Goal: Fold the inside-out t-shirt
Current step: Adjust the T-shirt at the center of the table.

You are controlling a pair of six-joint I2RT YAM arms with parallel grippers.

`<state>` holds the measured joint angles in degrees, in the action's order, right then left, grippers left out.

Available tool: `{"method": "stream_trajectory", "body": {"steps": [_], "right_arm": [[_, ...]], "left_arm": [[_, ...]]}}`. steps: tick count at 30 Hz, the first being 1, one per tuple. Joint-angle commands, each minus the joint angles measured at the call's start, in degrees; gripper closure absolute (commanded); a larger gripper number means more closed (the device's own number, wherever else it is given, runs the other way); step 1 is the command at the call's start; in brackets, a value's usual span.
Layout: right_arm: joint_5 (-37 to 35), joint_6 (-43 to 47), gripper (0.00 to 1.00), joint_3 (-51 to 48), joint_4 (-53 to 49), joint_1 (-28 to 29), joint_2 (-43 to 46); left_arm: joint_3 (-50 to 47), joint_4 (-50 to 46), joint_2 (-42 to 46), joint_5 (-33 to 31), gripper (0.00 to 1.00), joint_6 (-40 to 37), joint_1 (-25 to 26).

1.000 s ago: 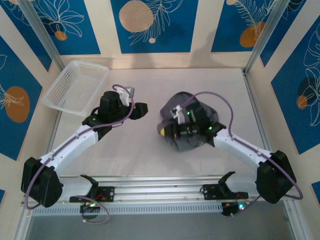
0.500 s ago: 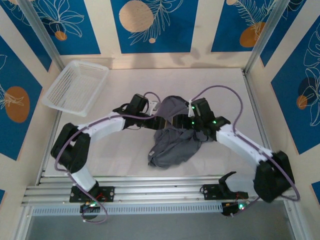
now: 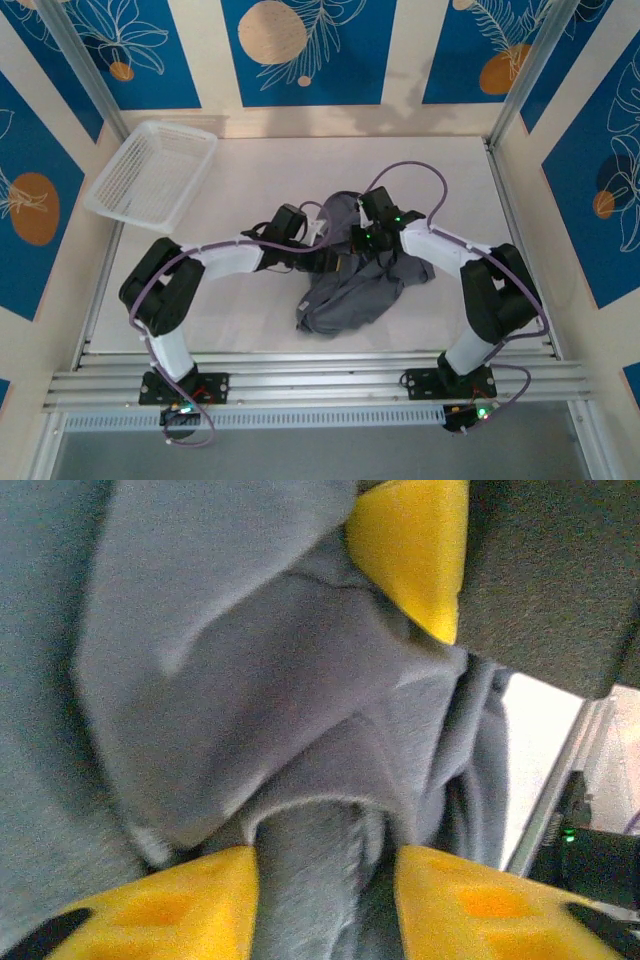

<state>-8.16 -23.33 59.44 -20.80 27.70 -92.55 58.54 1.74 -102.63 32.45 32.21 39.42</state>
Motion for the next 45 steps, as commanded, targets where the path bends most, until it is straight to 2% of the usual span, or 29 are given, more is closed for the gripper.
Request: {"method": "stream_trajectory", "body": {"steps": [1, 5, 7, 8, 9, 10, 11, 14, 17, 19, 23, 26, 27, 28, 29, 30, 31, 34, 38, 41, 43, 45], "right_arm": [[4.75, -0.69, 1.00, -0.64, 1.24, -0.30, 3.15], [6.83, -2.60, 1.00, -1.56, 1.45, -0.28, 4.89], [6.81, -3.44, 1.00, -1.78, 1.43, -0.34, 5.66], [6.59, -3.89, 1.00, -1.72, 1.29, -0.50, 5.95], [6.13, -4.44, 1.00, -1.58, 0.86, -0.83, 6.30], [5.82, -5.09, 1.00, -1.24, 0.28, -1.62, 6.55], [5.81, -5.67, 1.00, -0.81, -0.45, -2.44, 6.95], [3.82, -6.75, 1.00, 1.71, -3.84, -8.02, 9.53], [3.00, -10.47, 1.00, 3.02, -6.11, -17.05, 12.73], [4.18, -11.12, 1.00, 2.96, -5.95, -20.24, 13.75], [11.31, -10.13, 0.97, 1.65, -4.69, -18.93, 12.71], [10.48, -9.79, 0.94, -0.69, -3.53, -17.00, 12.89], [9.25, -10.22, 0.92, -1.75, -3.52, -17.26, 13.27], [8.21, -10.56, 0.86, -2.46, -3.69, -17.86, 13.64], [7.55, -10.68, 0.73, -2.93, -4.15, -18.53, 13.87], [7.21, -10.36, 0.57, -3.03, -4.96, -19.26, 14.09], [7.54, -8.91, 0.51, -2.52, -6.05, -19.29, 14.31], [7.51, -2.08, 0.48, -2.71, -5.54, -14.58, 16.26], [6.02, 1.71, 0.47, -8.46, 3.04, -5.90, 19.04], [-1.04, 1.60, 0.30, -12.39, 9.50, -0.77, 19.52], [-9.88, 3.43, 0.10, -16.77, 17.63, 2.67, 19.56], [-10.91, 5.92, 0.02, -19.54, 24.88, 3.47, 18.51]], "left_arm": [[-0.12, 10.12, -2.99, 4.25, 0.64, 6.29, 1.76], [1.32, 14.59, -5.54, 5.58, 0.58, 9.43, 2.41], [2.39, 13.15, -6.22, 4.93, 0.58, 9.06, 2.50], [2.51, 12.55, -6.11, 4.53, 0.63, 8.68, 2.46], [2.45, 12.02, -5.61, 4.07, 0.73, 8.27, 2.34], [2.01, 11.97, -4.73, 3.70, 0.91, 8.06, 2.18], [1.52, 12.00, -3.40, 3.53, 1.00, 7.97, 1.77], [0.56, 7.76, 4.75, 3.29, 1.00, 6.41, 0.13], [3.51, -4.26, 16.36, -0.13, 1.00, 0.59, -1.27], [8.34, -13.44, 22.24, -3.99, 1.00, -3.78, -1.36], [15.53, -20.16, 26.57, -7.04, 1.00, -6.86, -1.53], [17.61, -21.28, 26.28, -7.64, 1.00, -7.85, -1.54], [17.76, -21.74, 25.89, -8.20, 1.00, -7.95, -1.54], [17.58, -22.22, 25.43, -8.72, 1.00, -8.05, -1.59], [17.13, -22.59, 25.06, -9.40, 1.00, -7.83, -1.62], [16.48, -22.92, 24.70, -10.12, 1.00, -7.48, -1.66], [15.57, -22.79, 24.42, -10.25, 1.00, -7.02, -1.76], [13.20, -21.47, 24.06, -9.60, 1.00, -5.74, -1.82], [11.93, -20.92, 24.80, -11.19, 1.00, -5.29, -1.91], [12.03, -21.36, 25.28, -11.76, 1.00, -5.24, -2.27], [12.35, -21.75, 25.44, -11.92, 1.00, -5.30, -2.42], [12.80, -22.30, 25.49, -11.85, 1.00, -5.31, -2.76]]}}
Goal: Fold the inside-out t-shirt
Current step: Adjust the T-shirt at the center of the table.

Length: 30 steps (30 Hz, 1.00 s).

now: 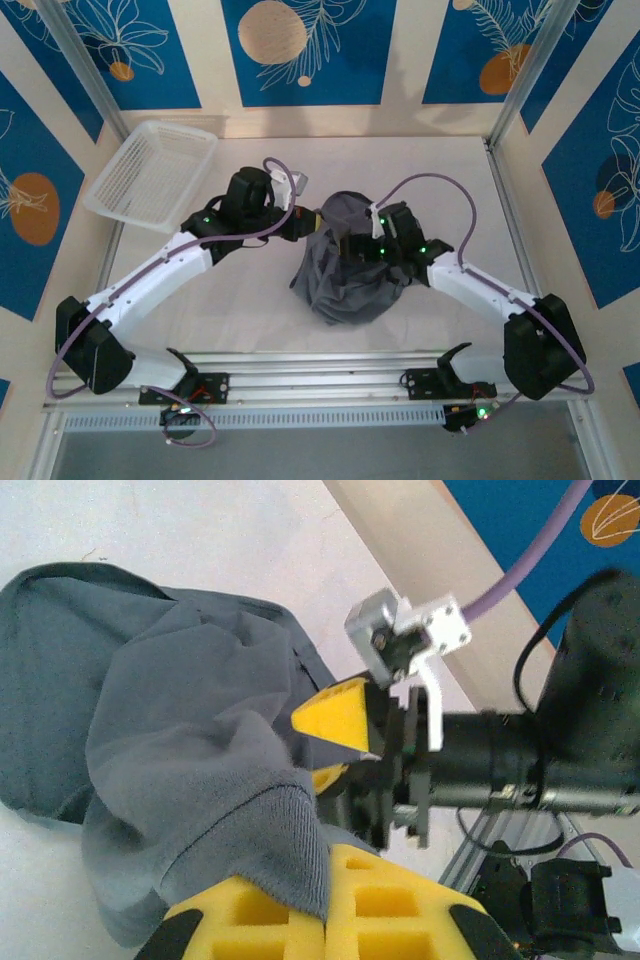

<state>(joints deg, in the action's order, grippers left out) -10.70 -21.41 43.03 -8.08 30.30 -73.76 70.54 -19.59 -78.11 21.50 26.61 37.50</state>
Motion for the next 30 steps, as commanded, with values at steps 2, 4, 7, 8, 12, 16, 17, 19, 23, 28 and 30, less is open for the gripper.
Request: {"method": "stream_trajectory", "body": {"steps": [2, 4, 7, 8, 12, 16, 17, 19, 23, 28, 30], "right_arm": [[-8.59, 5.89, 0.02, -2.81, 14.70, 0.89, -2.83], [-8.85, 6.83, 0.05, -0.69, 13.72, 1.10, -5.33], [-8.12, 8.58, 0.09, 0.41, 13.52, 2.10, -6.46], [-7.35, 9.02, 0.10, 0.56, 13.04, 2.19, -6.57], [1.07, 13.33, 0.10, -4.10, 18.97, 4.84, -2.48], [-5.76, 14.68, 0.08, -5.30, 21.17, 6.96, -1.20], [-8.26, 15.58, 0.08, -5.32, 22.24, 7.28, -1.76], [-12.32, 19.08, 0.08, -5.08, 24.83, 7.77, -3.86], [-23.24, 26.70, 0.08, 1.31, 22.84, 11.04, -10.36], [-31.95, 22.37, 0.24, 8.24, 14.55, 8.99, -17.84], [-29.48, 20.29, 0.39, 8.40, 12.31, 7.93, -18.04]], "left_arm": [[1.12, -1.43, 1.16, -0.80, 1.00, 0.28, -1.06], [1.14, -1.66, 1.45, -1.08, 1.00, 0.44, -1.37], [1.06, -2.13, 2.10, -1.09, 1.00, 0.79, -2.11], [0.88, -2.05, 2.40, -1.28, 1.00, 0.89, -2.24], [0.66, -2.27, 2.36, -1.42, 1.00, 1.07, -3.29], [0.64, -1.94, 2.34, -0.77, 1.00, 1.29, -3.57], [0.42, -1.79, 2.34, -0.77, 1.00, 1.41, -3.57], [0.19, -1.40, 2.40, -0.43, 1.00, 1.77, -3.58], [0.35, -1.95, 2.60, -0.51, 1.00, 1.56, -3.64], [-0.11, -2.68, 4.20, -2.03, 1.00, 1.26, -4.23], [-0.30, -3.60, 4.83, -2.55, 1.00, 0.70, -4.90]]}}
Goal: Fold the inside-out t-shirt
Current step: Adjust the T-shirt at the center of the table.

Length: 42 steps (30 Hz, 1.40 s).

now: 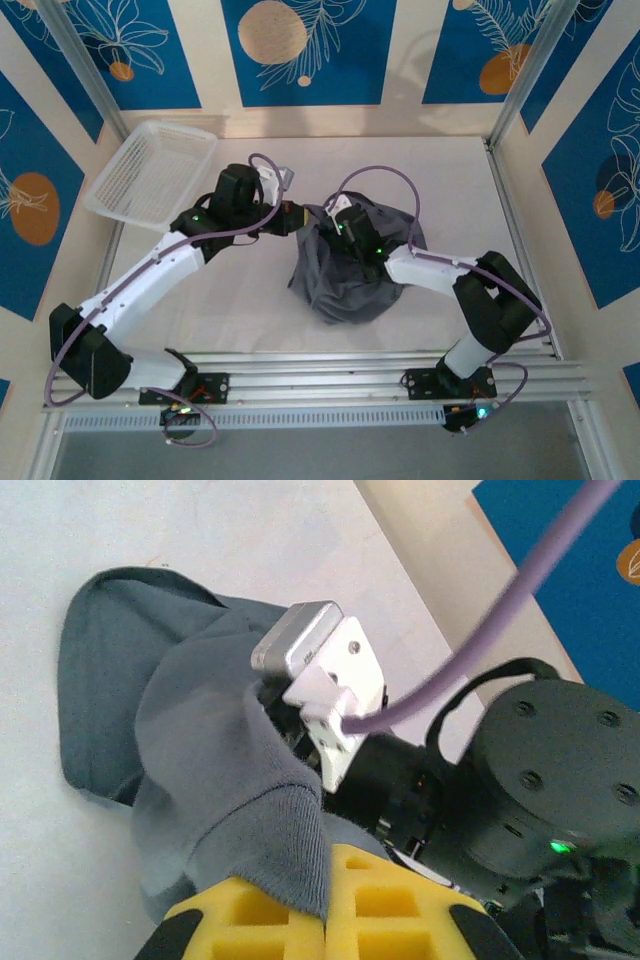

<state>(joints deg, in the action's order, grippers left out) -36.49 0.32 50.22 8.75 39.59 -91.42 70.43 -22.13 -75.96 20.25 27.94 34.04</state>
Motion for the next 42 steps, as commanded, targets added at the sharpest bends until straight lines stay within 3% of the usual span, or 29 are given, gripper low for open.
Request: {"method": "stream_trajectory", "body": {"steps": [1, 3, 5, 7, 13, 16, 19, 20, 22, 24, 26, 29, 33, 37, 42], "right_arm": [[-2.30, -2.83, 0.47, 1.70, -6.71, -2.04, -0.46], [1.09, -5.07, 0.61, 3.00, -11.83, -3.46, -0.74], [6.22, -6.82, 0.84, 4.70, -17.82, -4.33, -0.30], [16.65, -7.28, 0.98, 5.33, -21.90, -4.59, 2.48], [64.90, -12.77, 1.00, 5.43, -24.86, -9.79, 14.41], [78.04, -18.34, 1.00, 5.40, -20.28, -12.87, 17.18], [81.07, -23.44, 1.00, 4.93, -14.19, -14.74, 18.93], [81.09, -24.30, 1.00, 4.81, -12.91, -15.22, 19.14], [78.85, -24.91, 1.00, 5.11, -13.02, -15.88, 18.95], [76.59, -25.25, 1.00, 5.35, -13.76, -16.69, 18.31], [75.02, -26.17, 1.00, 5.10, -13.94, -17.93, 17.42], [74.65, -27.53, 1.00, 5.15, -13.90, -19.43, 16.13], [75.14, -27.47, 1.00, 6.09, -14.49, -19.99, 14.57], [76.63, -26.92, 1.00, 8.15, -16.49, -19.95, 13.49], [74.93, -25.86, 1.00, 9.15, -19.35, -18.86, 14.28]], "left_arm": [[-0.13, -1.82, 2.91, -1.66, 1.00, -1.01, -1.98], [-0.36, -2.89, 3.27, -2.04, 1.00, -1.52, -3.27], [-0.98, -3.16, 3.59, -2.26, 1.00, -1.73, -4.86], [-1.78, -3.27, 3.23, -3.65, 1.00, -2.59, -6.54], [-4.59, 0.28, -5.72, -10.79, 1.00, -6.89, -9.15], [-8.82, 11.18, -11.58, -12.79, 1.00, -8.28, -9.42], [-9.92, 16.39, -15.88, -13.70, 1.00, -7.74, -9.35], [-10.19, 17.48, -16.13, -13.17, 0.93, -7.32, -9.35], [-12.31, 20.76, -14.01, -12.11, 0.59, -6.38, -9.36], [-14.34, 21.17, -9.24, -13.25, 0.34, -6.51, -9.38], [-15.94, 19.15, -3.14, -15.17, 0.24, -7.49, -9.43], [-17.88, 17.12, 5.59, -8.87, 0.25, -8.28, -9.30], [-18.66, 21.95, 7.40, 13.27, 0.39, -6.90, -6.77], [-15.43, 20.49, 2.92, 13.02, 0.44, -9.60, -1.61], [-10.79, 25.12, -5.17, 16.86, 0.46, -8.81, 0.52]]}}
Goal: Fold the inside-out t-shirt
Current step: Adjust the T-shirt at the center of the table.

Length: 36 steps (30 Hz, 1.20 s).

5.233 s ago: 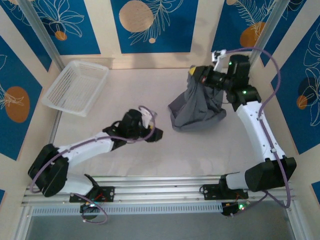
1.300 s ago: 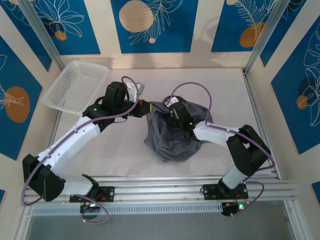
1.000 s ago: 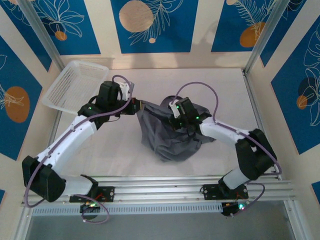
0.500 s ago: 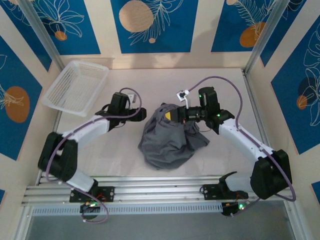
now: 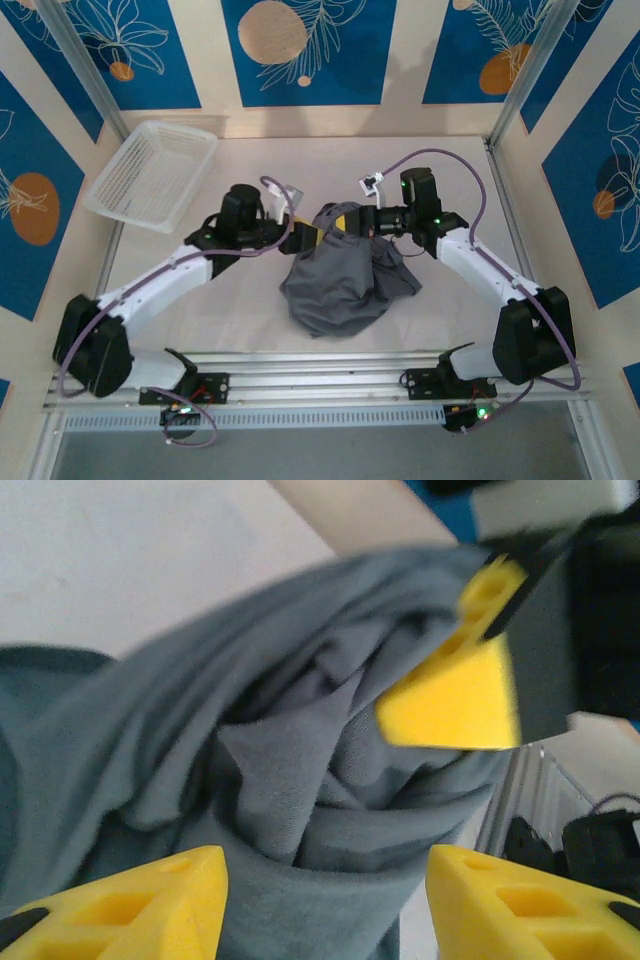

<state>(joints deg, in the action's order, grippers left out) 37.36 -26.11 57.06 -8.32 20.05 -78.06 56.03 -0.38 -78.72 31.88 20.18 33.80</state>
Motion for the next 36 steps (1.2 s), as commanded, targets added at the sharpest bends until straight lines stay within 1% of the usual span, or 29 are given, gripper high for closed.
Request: {"method": "stream_trajectory", "body": {"steps": [1, 2, 5, 8, 11, 13, 14, 16, 18, 20, 21, 23, 24, 26, 27, 29, 30, 33, 36], "right_arm": [[0.89, 0.75, 1.00, 2.19, -2.78, 0.87, 1.10], [0.87, 0.79, 1.00, 2.10, -3.08, 1.06, 1.22], [1.28, 1.05, 1.00, 1.48, -3.29, 1.78, 1.73], [1.85, 1.58, 1.00, 1.30, -3.80, 2.61, 1.86], [2.13, 1.39, 1.00, 1.00, -3.68, 2.73, 2.10], [1.73, 1.45, 1.00, 0.65, -3.55, 2.64, 2.58], [1.18, 1.51, 1.00, 0.52, -3.62, 2.55, 2.88], [-1.00, 1.54, 1.00, -0.59, -3.93, 1.59, 3.50], [-4.18, 1.78, 0.99, -2.61, -3.93, -0.35, 3.74], [-9.39, 2.85, 0.93, -5.78, -3.53, -3.21, 2.79], [-11.13, 3.40, 0.93, -6.75, -3.99, -4.97, 1.17], [-7.22, 4.48, 0.91, -6.86, -4.90, -7.39, -2.32], [-5.27, 4.43, 0.89, -6.73, -5.04, -7.91, -3.32], [-3.76, 4.18, 0.75, -6.77, -4.87, -7.24, -2.37], [-4.58, 4.39, 0.67, -6.79, -5.00, -6.59, -0.54], [-9.64, 4.78, 0.55, -7.25, -5.71, -5.21, 4.33], [-12.75, 5.19, 0.50, -7.87, -5.80, -4.18, 7.32], [-27.07, 9.38, 0.36, -10.67, -5.60, 0.84, 16.29], [-38.49, 16.57, 0.33, -14.27, -0.72, 6.73, 22.83]], "left_arm": [[4.61, 3.73, -3.70, 6.51, 0.46, -1.58, 1.36], [5.27, 3.70, -4.70, 6.52, 0.46, -1.93, 1.88], [5.67, 4.06, -6.39, 3.32, 0.48, -1.25, 2.41], [5.28, 4.13, -6.46, -1.20, 0.62, 0.15, 2.21], [4.32, 4.67, -5.79, -3.29, 0.80, 1.03, 1.73], [3.79, 4.16, -5.27, -4.48, 0.97, 1.18, 1.47], [3.51, 4.16, -4.86, -4.54, 1.00, 1.32, 1.23], [2.22, 5.46, -3.06, -3.44, 1.00, 2.62, 0.60], [1.71, 6.33, -0.65, -0.49, 1.00, 4.86, -0.17], [2.18, 6.72, 1.75, 4.00, 1.00, 7.66, -0.67], [2.68, 6.55, 2.86, 5.89, 1.00, 8.88, -0.67], [3.33, 6.05, 4.62, 8.02, 1.00, 10.59, -0.67], [3.62, 5.10, 5.46, 8.33, 1.00, 10.72, -0.67], [3.98, 2.97, 6.40, 8.30, 1.00, 10.03, -0.72], [3.95, 2.04, 6.67, 8.21, 1.00, 9.41, -0.67], [3.61, 1.15, 6.65, 7.78, 1.00, 8.65, -0.73], [3.19, 1.36, 6.57, 7.76, 1.00, 8.62, -0.67], [2.17, 3.02, 5.84, 8.51, 1.00, 9.54, -0.68], [2.56, 4.05, 4.62, 10.87, 1.00, 10.05, -0.65]]}}
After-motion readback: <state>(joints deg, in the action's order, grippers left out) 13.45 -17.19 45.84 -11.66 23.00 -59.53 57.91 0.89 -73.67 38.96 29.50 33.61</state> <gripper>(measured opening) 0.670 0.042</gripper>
